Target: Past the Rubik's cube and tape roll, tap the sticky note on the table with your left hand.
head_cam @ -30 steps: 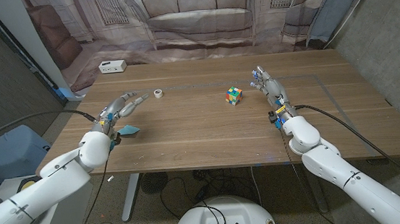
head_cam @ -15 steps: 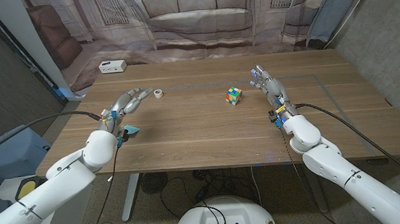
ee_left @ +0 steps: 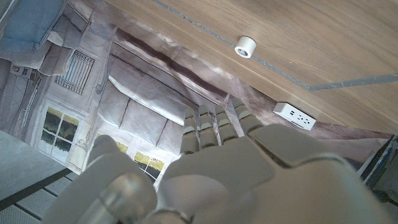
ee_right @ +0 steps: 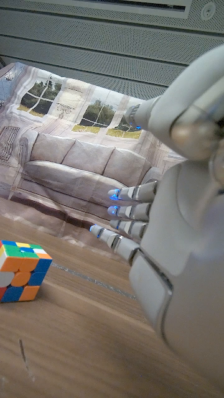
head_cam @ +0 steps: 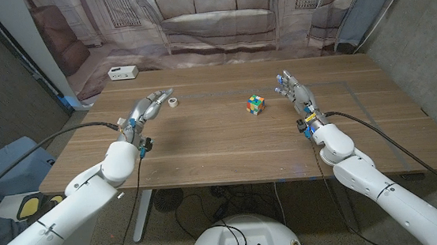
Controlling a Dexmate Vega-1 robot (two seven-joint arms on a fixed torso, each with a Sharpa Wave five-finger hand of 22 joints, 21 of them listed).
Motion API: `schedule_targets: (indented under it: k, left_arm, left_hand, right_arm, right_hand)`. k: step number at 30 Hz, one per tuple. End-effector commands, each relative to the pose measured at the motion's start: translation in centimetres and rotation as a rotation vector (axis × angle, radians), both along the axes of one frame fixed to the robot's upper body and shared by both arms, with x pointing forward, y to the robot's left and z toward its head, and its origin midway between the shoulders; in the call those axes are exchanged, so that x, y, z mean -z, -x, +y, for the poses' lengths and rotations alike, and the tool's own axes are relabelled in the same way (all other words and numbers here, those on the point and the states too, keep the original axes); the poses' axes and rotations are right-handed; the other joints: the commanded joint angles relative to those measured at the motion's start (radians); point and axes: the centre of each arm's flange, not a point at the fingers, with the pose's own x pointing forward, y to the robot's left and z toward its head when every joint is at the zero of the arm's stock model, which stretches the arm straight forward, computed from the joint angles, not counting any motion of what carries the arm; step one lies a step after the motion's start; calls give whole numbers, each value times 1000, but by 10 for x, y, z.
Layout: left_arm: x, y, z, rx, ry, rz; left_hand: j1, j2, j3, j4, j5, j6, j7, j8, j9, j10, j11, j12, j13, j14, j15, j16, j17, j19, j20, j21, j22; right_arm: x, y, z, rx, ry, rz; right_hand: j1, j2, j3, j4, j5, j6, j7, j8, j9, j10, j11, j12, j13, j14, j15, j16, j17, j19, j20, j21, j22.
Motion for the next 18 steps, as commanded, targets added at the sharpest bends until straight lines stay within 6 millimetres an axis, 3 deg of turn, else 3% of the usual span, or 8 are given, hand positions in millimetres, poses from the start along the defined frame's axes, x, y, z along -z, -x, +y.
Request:
schedule_targets:
  k: [1,7,11,13,14,16,18]
  left_arm:
    - [-10,-11,-25,142,96,-38]
    - [-14,-22,-33,287,153,-31]
    - [-17,-27,-37,352,180,-28]
    - [-18,-29,-38,371,190,-32]
    - [-19,-30,-39,375,191,-33]
    - [-20,-32,-40,377,189,-34]
    - [-21,-35,-43,392,189,-34]
  left_hand:
    - [-6,-3,-4,1,2,8,4,4,1,2,-7,4,3,2,-6,1,1,9,4,8,4]
    - [-4,-3,-4,0,2,2,7,-1,0,-18,0,-7,2,-16,-10,-8,0,-2,-14,2,4]
    - [-3,-3,-3,-2,2,-13,11,-8,0,-26,0,-12,2,-25,-11,-12,0,-6,-22,-1,4]
    - [-1,-3,-3,-3,3,-22,18,-11,0,-33,7,-16,1,-31,-10,-14,0,-11,-50,-3,3]
    - [2,-3,-3,-5,2,-22,19,-11,0,-33,9,-18,0,-34,-6,-14,-1,0,-90,0,2]
    - [4,-4,-3,-7,2,-25,25,-12,-1,-30,12,-18,-1,-32,-4,-14,-1,18,-117,6,1]
    - [5,-5,-3,-8,2,-25,29,-12,-1,-27,9,-18,-1,-29,-3,-12,-2,25,-125,7,1]
  right_arm:
    - [-4,-2,-10,-2,8,-4]
    - [-2,-1,-13,13,11,-2]
    - [-1,0,-17,21,20,0]
    - [-1,1,-18,30,24,-1]
    - [-1,1,-19,33,34,-3]
    - [-1,2,-21,47,43,-3]
    - [-1,5,-23,61,59,-2]
  right_hand:
    - [0,9,-7,0,4,5,5,0,2,9,2,6,5,8,0,11,5,10,3,2,3]
    - [-1,7,-9,0,3,29,2,9,2,15,4,7,5,-5,-9,5,4,-22,-6,-10,3]
    - [-5,5,-11,1,3,73,-22,23,4,8,-4,3,5,-16,-10,1,4,-35,-2,-12,4]
    - [-5,4,-12,1,3,65,-32,19,4,4,-6,1,5,-18,-9,0,4,-38,-1,-12,4]
    - [-6,3,-12,1,3,58,-37,16,5,1,-7,0,5,-19,-9,-1,4,-40,-1,-12,4]
    - [-7,2,-13,1,3,38,-36,7,5,-8,-11,-3,5,-24,-12,-2,4,-41,-2,-11,4]
    - [-8,1,-14,1,3,21,-33,-1,5,-12,-14,-4,4,-27,-15,-3,4,-47,-6,-12,4]
